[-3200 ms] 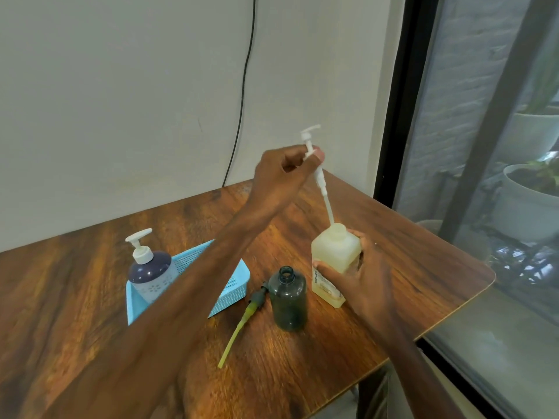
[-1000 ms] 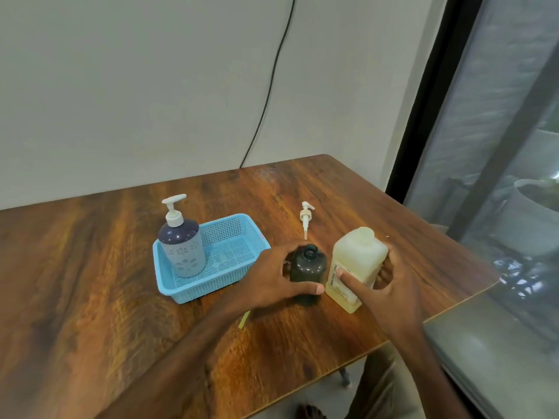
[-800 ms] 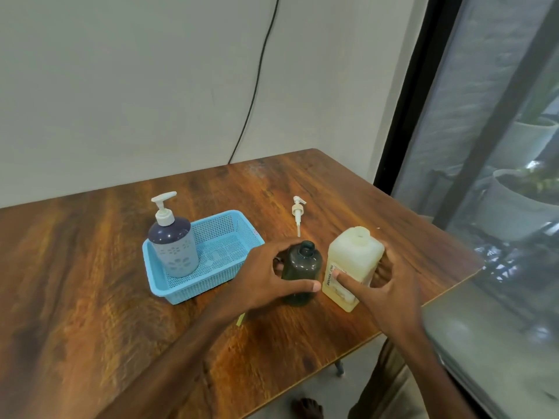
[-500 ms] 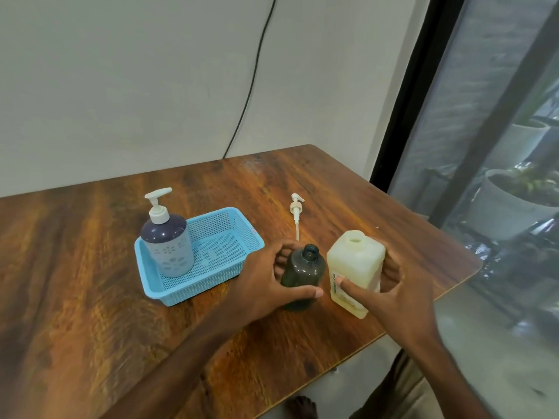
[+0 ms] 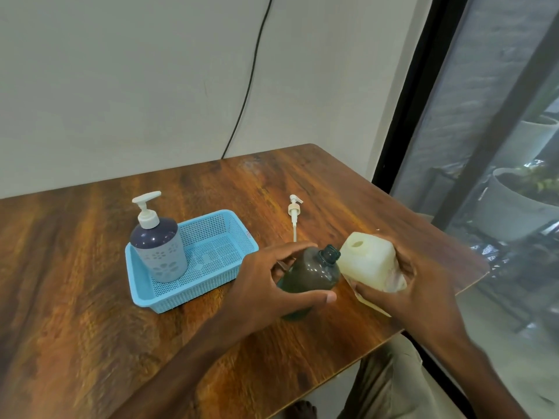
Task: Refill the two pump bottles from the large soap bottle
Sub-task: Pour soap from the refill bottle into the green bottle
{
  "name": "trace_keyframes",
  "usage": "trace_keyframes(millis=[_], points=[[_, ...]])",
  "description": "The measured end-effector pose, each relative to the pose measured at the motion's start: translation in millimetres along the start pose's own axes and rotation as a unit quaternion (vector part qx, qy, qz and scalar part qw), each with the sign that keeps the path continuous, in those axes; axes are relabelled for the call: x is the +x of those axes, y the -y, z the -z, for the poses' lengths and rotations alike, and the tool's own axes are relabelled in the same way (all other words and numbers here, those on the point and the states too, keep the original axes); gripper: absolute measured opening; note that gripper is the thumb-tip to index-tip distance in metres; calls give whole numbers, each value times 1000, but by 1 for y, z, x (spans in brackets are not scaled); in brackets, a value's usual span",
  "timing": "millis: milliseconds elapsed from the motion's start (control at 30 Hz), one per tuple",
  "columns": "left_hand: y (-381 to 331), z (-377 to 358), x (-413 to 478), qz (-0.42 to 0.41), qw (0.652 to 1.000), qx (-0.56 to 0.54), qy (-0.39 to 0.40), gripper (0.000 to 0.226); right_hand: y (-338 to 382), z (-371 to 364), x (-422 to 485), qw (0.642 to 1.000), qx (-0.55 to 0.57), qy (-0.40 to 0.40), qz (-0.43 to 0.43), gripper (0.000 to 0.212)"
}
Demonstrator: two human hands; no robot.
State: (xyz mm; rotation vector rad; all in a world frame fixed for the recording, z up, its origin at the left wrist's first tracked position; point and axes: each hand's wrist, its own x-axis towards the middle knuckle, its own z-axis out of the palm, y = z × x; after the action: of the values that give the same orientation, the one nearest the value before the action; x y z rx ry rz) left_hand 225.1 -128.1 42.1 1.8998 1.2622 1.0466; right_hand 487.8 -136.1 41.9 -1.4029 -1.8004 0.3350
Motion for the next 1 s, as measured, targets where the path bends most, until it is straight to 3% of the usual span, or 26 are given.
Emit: trace_keyframes(millis=[300, 700, 1000], points=[[-2, 6, -12, -7, 1000, -21, -21, 61, 3, -8, 4, 999, -22, 33, 34, 84], [9, 19, -19, 8, 999, -5, -42, 58, 14, -22, 8, 996, -45, 29, 71, 90], [18, 23, -21, 14, 999, -2, -38, 75, 17, -22, 11, 996, -42, 38, 71, 89]])
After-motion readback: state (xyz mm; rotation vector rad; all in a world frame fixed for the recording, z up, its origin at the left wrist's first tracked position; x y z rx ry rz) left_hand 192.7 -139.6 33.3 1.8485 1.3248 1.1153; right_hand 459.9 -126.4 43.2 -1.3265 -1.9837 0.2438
